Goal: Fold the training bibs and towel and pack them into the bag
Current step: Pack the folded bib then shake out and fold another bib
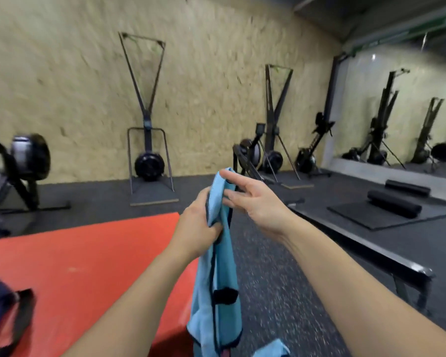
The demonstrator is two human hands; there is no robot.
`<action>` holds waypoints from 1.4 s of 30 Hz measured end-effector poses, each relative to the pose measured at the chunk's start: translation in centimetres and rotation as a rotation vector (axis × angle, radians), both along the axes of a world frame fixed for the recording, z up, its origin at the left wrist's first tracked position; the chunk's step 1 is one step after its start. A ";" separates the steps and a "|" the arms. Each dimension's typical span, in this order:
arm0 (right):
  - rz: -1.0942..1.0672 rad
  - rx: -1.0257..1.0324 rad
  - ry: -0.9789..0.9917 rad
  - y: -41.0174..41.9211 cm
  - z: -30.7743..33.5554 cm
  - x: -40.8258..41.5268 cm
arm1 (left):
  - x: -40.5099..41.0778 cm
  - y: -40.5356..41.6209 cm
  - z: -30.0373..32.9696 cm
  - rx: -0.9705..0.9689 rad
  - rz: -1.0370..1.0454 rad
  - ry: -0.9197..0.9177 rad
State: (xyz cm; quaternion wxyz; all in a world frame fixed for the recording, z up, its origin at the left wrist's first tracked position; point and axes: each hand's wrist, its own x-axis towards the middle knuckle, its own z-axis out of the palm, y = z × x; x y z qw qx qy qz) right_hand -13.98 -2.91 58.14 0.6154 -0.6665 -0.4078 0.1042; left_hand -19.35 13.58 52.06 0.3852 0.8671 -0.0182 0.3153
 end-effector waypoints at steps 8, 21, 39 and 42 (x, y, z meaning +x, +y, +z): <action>-0.171 -0.083 -0.303 5.7 8.2 -0.8 | -7.6 10.6 9.9 0.218 0.276 0.075; -0.246 -0.085 -0.546 11.6 14.1 -2.6 | -17.0 17.7 15.2 0.236 0.349 0.045; -0.668 -0.139 -0.895 12.1 15.0 -1.1 | -22.8 21.7 17.0 0.456 0.482 0.307; -0.685 -0.208 -0.838 11.9 15.2 -0.1 | -23.8 23.4 17.2 0.446 0.548 0.325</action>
